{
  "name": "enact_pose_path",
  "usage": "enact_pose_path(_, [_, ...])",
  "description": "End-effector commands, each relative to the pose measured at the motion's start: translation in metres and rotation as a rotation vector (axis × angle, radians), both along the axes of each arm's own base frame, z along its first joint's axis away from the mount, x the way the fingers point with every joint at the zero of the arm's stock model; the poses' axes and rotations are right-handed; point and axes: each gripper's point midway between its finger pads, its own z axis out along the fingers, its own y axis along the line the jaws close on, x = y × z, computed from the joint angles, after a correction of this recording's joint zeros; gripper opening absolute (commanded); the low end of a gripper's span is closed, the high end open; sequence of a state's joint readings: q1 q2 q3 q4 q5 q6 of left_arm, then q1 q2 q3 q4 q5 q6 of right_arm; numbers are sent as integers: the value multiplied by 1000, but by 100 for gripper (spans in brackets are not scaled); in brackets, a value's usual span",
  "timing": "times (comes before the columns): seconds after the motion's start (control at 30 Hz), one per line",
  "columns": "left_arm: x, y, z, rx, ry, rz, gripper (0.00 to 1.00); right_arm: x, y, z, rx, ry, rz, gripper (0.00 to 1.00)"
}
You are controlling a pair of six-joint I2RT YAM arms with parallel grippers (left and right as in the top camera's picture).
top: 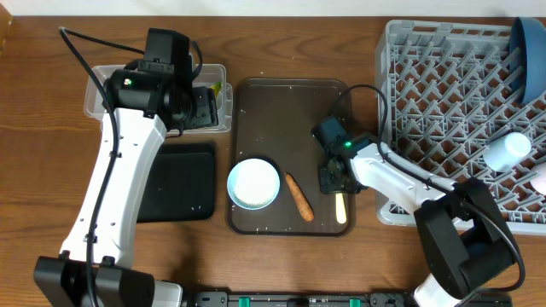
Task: Sort waste into correct bins and load items into the dishwasher rack
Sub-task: 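Grasp the yellow spoon on the brown tray with the right gripper, then carry the yellow spoon to the dish rack and insert it upright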
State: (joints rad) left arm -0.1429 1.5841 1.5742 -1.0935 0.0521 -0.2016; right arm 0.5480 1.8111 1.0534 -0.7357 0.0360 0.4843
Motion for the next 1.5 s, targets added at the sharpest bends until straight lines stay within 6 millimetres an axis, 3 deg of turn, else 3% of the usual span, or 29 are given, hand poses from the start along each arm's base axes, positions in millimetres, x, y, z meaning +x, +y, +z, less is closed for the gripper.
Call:
enact_pose_path(0.0, [0, 3, -2, 14, 7, 2, 70, 15, 14, 22, 56, -44, 73, 4])
enact_pose_path(0.17, [0, 3, -2, 14, 7, 2, 70, 44, 12, 70, 90, -139, 104, 3])
enact_pose_path(0.33, [0, 3, -2, 14, 7, 2, 70, 65, -8, 123, 109, -237, 101, 3])
enact_pose_path(0.47, [0, 3, -2, 14, 7, 2, 70, 73, -44, 155, 108, -291, 29, 5])
enact_pose_path(0.57, [0, 3, -2, 14, 8, 2, 70, 74, -78, 165, 99, -304, -55, 5])
enact_pose_path(0.8, [0, 3, -2, 14, 8, 2, 70, 64, -122, 146, 54, -216, -111, 6])
enact_pose_path(1.1, [0, 3, -2, 14, 8, 2, 70, 53, -150, 98, -84, -86, -141, 6])
enact_pose_path(1.23, [0, 3, -2, 14, 8, 2, 70, 54, -152, 86, -97, -55, -140, 6])
enact_pose_path(1.27, [0, 3, -2, 14, 8, 2, 70, 54, -152, 85, -97, -53, -139, 8])
enact_pose_path(1.4, [-1, 3, -2, 14, 9, 2, 70, 54, -152, 85, -97, -51, -139, 38])
enact_pose_path(1.47, [-1, 3, -2, 13, 9, 2, 70, 54, -151, 85, -96, -51, -139, 41])
